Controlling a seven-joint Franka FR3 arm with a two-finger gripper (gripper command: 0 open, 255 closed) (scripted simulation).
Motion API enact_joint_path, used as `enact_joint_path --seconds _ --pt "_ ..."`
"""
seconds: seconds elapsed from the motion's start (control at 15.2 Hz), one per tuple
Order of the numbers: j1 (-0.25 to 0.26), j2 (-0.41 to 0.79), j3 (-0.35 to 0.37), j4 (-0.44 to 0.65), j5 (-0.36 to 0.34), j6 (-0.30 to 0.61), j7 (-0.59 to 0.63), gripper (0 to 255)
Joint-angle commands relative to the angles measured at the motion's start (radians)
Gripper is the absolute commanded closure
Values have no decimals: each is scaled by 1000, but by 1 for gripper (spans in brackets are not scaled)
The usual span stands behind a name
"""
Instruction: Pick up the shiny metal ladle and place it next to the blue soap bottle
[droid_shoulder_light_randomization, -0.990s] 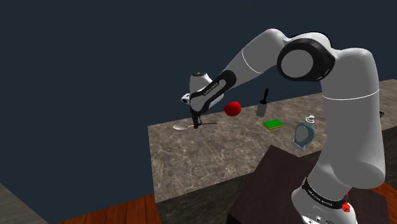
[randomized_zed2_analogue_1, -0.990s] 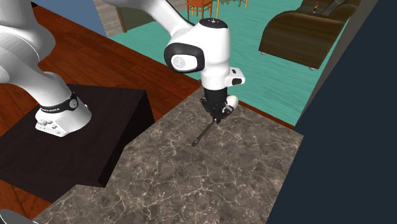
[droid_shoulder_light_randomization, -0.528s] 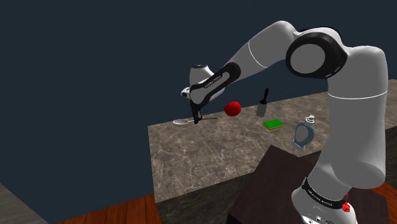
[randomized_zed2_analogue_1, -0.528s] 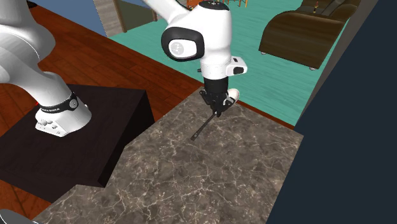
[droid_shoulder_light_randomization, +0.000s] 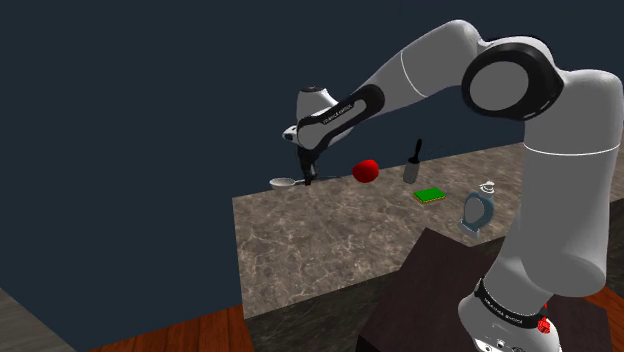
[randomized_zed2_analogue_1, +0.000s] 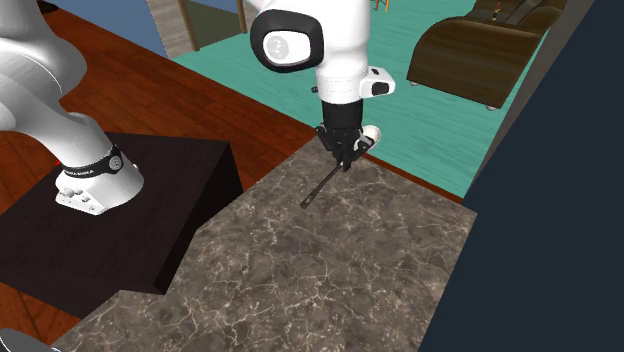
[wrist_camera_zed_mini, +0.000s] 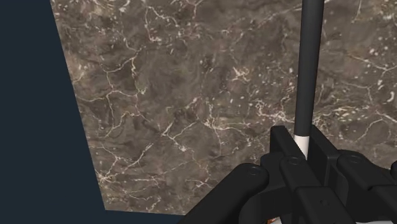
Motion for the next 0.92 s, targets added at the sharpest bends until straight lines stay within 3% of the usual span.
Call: enact_joint_path --seconds 0.0,0.86 --pt "0 -19 -1 3 -2 -22 -1 255" --pt "3 -95 -4 81 -11 -176 1 255"
